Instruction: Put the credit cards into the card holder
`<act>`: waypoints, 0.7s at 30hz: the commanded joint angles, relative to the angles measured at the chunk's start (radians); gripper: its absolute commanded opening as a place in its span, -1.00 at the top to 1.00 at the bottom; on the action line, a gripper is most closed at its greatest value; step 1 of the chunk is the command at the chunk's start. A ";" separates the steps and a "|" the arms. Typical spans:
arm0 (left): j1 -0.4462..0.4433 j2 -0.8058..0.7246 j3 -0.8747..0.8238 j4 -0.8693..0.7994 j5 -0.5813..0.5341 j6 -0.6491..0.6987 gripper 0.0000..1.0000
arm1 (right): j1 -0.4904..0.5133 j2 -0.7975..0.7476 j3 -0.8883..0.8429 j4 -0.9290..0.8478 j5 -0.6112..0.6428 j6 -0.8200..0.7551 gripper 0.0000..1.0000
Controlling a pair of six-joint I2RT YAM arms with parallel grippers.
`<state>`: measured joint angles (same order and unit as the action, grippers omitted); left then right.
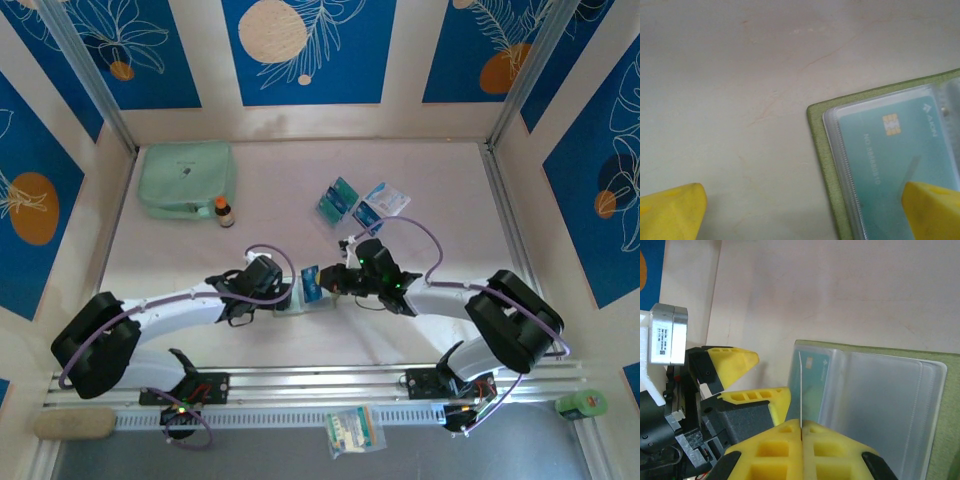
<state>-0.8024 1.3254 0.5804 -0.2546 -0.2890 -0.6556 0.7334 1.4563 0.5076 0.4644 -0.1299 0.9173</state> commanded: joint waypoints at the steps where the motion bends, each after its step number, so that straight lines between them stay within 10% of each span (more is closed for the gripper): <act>1: 0.007 0.004 -0.020 -0.026 -0.014 -0.017 -0.99 | 0.010 0.026 -0.023 0.085 0.030 0.016 1.00; 21: 0.007 -0.018 -0.042 -0.093 -0.030 -0.068 -0.99 | 0.018 0.166 -0.023 0.261 0.035 0.064 1.00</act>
<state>-0.8024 1.3205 0.5560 -0.3000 -0.2974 -0.7097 0.7448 1.6108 0.4801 0.6781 -0.1017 0.9714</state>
